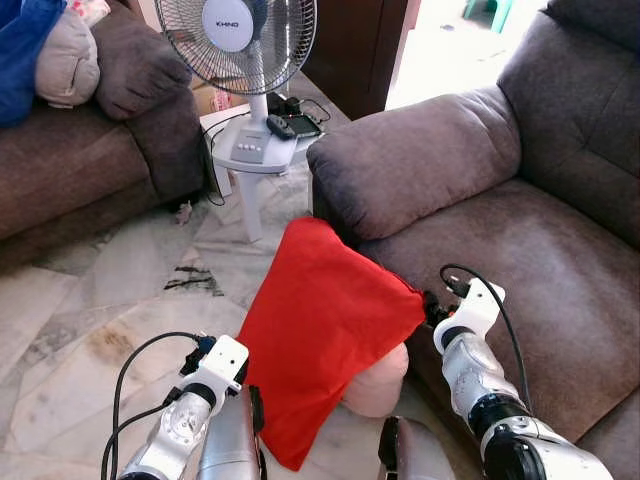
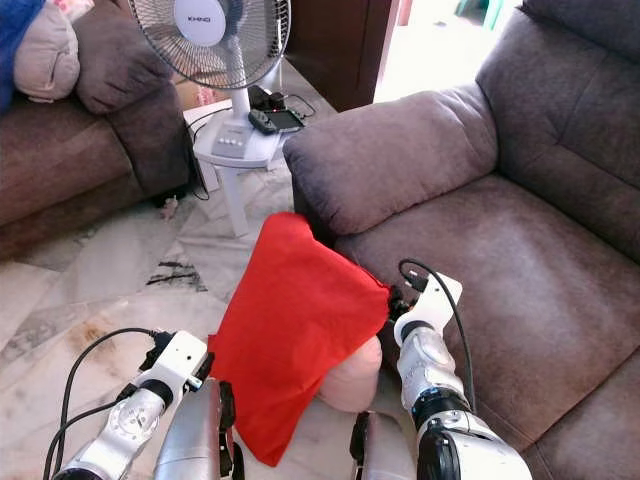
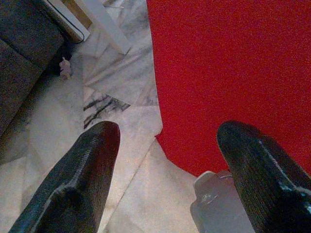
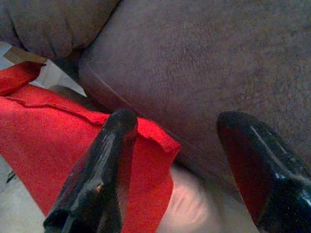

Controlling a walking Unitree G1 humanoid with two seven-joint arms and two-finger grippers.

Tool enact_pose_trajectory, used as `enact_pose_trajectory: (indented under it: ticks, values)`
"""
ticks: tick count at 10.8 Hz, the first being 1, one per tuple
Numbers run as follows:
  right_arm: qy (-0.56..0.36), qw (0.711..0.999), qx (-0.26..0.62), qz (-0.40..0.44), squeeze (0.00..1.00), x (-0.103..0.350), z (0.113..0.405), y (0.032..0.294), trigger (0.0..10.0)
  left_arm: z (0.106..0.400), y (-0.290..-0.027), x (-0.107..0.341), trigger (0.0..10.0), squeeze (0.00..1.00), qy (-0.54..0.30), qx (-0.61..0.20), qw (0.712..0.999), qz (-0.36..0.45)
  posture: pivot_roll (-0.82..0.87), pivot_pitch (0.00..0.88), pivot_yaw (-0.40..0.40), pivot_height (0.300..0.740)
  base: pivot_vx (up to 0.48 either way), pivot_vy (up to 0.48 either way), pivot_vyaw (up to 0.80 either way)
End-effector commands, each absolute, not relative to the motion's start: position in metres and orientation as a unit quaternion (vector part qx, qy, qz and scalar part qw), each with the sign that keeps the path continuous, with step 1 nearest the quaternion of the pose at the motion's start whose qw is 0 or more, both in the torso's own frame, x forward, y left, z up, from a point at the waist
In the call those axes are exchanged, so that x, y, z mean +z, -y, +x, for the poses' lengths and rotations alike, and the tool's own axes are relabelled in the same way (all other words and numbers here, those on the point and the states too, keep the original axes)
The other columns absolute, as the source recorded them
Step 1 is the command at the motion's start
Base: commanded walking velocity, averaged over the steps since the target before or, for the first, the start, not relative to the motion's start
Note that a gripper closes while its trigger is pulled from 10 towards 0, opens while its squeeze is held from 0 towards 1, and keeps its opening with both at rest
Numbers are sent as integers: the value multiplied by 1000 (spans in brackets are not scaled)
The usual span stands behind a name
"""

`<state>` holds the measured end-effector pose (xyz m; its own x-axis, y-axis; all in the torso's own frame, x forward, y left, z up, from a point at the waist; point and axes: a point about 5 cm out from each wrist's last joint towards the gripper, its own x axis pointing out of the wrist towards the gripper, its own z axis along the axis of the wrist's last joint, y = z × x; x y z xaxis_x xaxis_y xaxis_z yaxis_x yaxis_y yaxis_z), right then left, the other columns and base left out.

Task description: Move the pillow to the sofa from floor

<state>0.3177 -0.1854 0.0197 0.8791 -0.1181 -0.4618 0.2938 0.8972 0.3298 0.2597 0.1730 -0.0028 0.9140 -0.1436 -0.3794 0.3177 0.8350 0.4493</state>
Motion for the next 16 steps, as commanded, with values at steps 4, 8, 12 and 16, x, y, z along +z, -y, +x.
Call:
enact_pose_trajectory:
  ticks: [4, 8, 12, 16]
  values:
    - [-217, 922, -128, 294, 1000, 17, 317, 185, 10000, 265, -170, 3, 10000, 0, -146, -100, 955, 238, 70, 86, -72, 601, 0, 0, 0]
    - [-219, 903, -75, 362, 0, 16, 317, 173, 10000, 271, -162, 9, 10000, 0, -128, -97, 962, 220, 75, 71, -91, 601, 0, 0, 0]
    - [-236, 899, -54, 364, 0, 9, 312, 166, 10000, 272, -162, 9, 10000, 0, -127, -95, 963, 216, 83, 70, -99, 601, 0, 0, 0]
    - [-222, 918, -60, 323, 0, 11, 312, 173, 10000, 278, -152, 21, 10000, 0, -91, -75, 973, 200, 79, 77, -142, 601, 0, 0, 0]
